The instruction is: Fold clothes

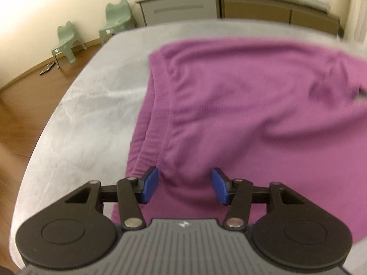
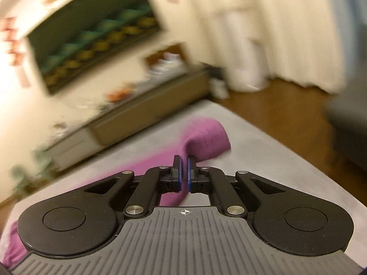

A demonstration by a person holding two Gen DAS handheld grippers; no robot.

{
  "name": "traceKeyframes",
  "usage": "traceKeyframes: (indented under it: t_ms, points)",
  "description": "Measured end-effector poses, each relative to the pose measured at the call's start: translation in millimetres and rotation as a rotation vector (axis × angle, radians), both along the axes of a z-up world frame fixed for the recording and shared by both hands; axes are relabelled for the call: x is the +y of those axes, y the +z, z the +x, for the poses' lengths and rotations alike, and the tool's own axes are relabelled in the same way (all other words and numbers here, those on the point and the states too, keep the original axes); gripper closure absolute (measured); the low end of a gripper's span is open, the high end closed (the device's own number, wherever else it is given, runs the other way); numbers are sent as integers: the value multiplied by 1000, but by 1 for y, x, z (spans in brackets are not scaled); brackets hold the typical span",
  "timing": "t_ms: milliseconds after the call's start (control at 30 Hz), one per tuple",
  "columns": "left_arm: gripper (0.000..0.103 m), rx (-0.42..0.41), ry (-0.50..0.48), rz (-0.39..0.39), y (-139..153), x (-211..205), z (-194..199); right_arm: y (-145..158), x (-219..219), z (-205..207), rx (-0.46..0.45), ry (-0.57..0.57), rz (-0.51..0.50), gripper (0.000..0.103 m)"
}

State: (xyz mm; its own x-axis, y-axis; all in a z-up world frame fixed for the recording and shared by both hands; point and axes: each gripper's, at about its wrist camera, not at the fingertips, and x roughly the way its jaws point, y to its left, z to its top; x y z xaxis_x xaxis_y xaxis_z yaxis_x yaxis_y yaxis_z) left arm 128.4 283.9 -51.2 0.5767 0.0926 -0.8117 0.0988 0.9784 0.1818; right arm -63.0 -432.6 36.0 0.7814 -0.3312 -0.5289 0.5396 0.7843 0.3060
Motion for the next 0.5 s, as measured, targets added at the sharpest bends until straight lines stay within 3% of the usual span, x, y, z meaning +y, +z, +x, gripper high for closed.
traceKeyframes:
  t_ms: [133,267,300,333,400,500]
  points:
    - [48,4,-24,31,-3,-3,0,-17,-6,-5,164,-59,-101,98]
    - [50,-65,-47,11,11,-11,-9,-35,-12,-10,327,-117,-203,68]
    - [50,-90,-60,-3,17,-14,-11,-39,-14,-11,368,-132,-228,64]
    - [49,-115,-72,-17,22,-18,-14,-36,-8,-9,349,-120,-257,56]
    - [49,-134,-84,-44,26,-27,-10,-26,6,-2,277,-82,-315,55]
    - [49,-148,-107,-108,31,-54,4,-37,34,34,301,120,-315,55]
